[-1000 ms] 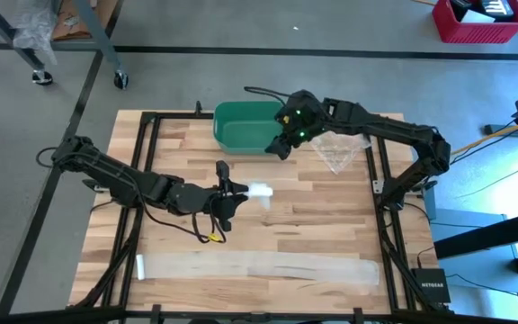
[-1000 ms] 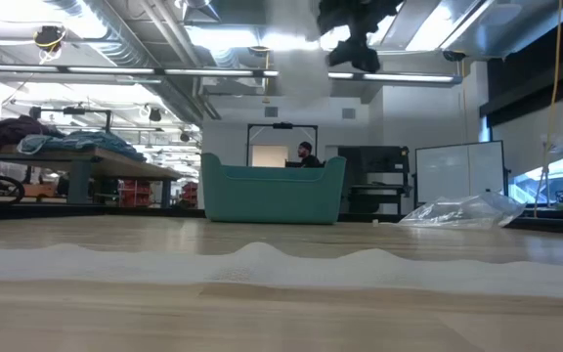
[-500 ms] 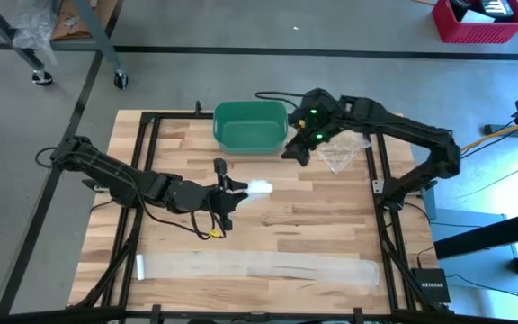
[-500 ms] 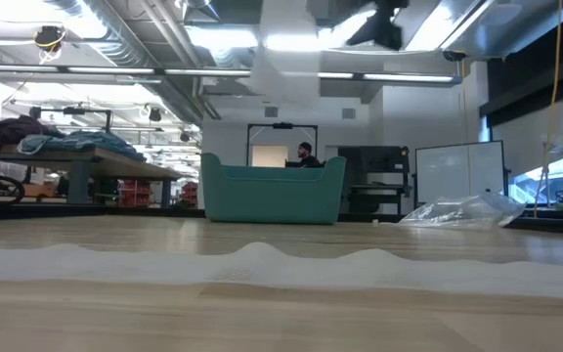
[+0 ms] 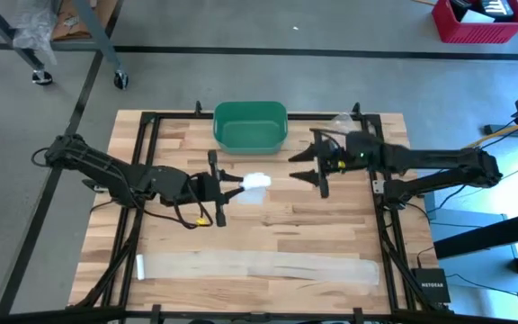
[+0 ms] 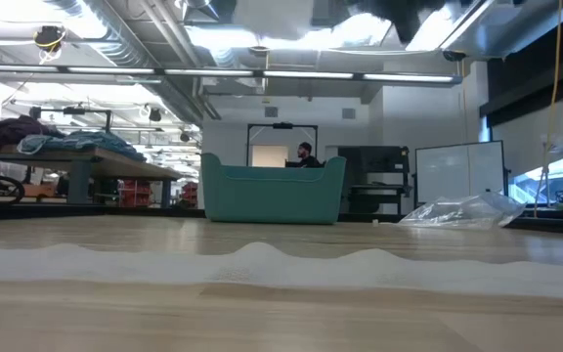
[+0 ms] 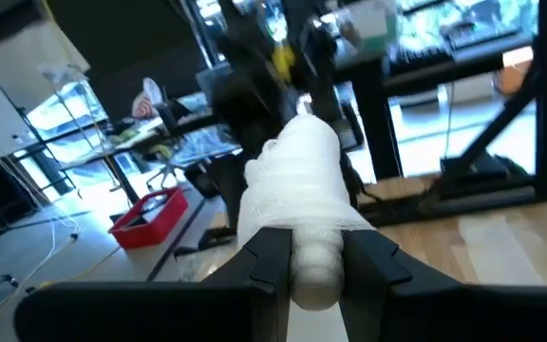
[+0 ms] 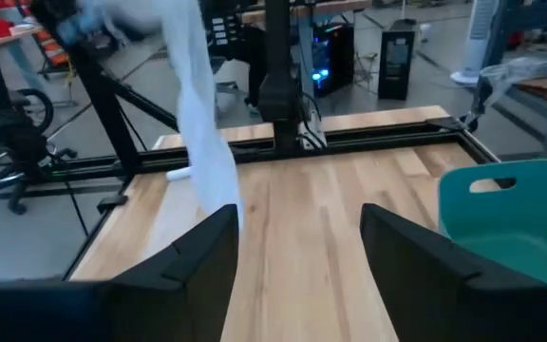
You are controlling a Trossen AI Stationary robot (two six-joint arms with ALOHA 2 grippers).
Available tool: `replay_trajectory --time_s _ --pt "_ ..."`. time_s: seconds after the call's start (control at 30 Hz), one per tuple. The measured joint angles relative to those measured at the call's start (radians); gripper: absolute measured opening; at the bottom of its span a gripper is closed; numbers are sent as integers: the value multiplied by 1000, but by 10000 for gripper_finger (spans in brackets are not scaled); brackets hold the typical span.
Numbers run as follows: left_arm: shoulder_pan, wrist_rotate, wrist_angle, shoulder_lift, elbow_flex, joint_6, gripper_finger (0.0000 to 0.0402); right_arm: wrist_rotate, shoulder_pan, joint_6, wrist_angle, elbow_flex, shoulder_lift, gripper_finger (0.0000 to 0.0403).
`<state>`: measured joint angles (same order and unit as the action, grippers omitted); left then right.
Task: Roll bandage
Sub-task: Roll the top white bandage
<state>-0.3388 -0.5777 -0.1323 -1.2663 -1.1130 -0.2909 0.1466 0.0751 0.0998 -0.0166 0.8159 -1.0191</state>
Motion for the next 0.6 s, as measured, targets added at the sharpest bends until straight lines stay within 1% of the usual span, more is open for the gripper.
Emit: replay_trajectory --time_s 0.1,0.2,0.27,0.33,0.4,0.47,0.6 --pt "16 0 -40 0 0 -18 54 2 -26 4 -93 -80 -7 225" --pt "33 -1 -61 -1 0 -25 54 -1 -40 5 -153 -109 -51 225" --pt "41 0 -67 -1 0 -20 54 -5 -38 5 -227 -109 -91 225" --pt "46 2 -67 -1 0 -19 54 -6 -36 5 -336 -107 -134 225" --pt "45 2 -67 -1 0 -9 54 11 -37 -6 -425 -105 -192 225" --pt "41 11 -61 -1 0 -4 54 34 -37 -28 -463 -106 -238 225" --pt "25 25 -61 -2 0 -9 54 27 -37 -43 -573 -108 -305 225"
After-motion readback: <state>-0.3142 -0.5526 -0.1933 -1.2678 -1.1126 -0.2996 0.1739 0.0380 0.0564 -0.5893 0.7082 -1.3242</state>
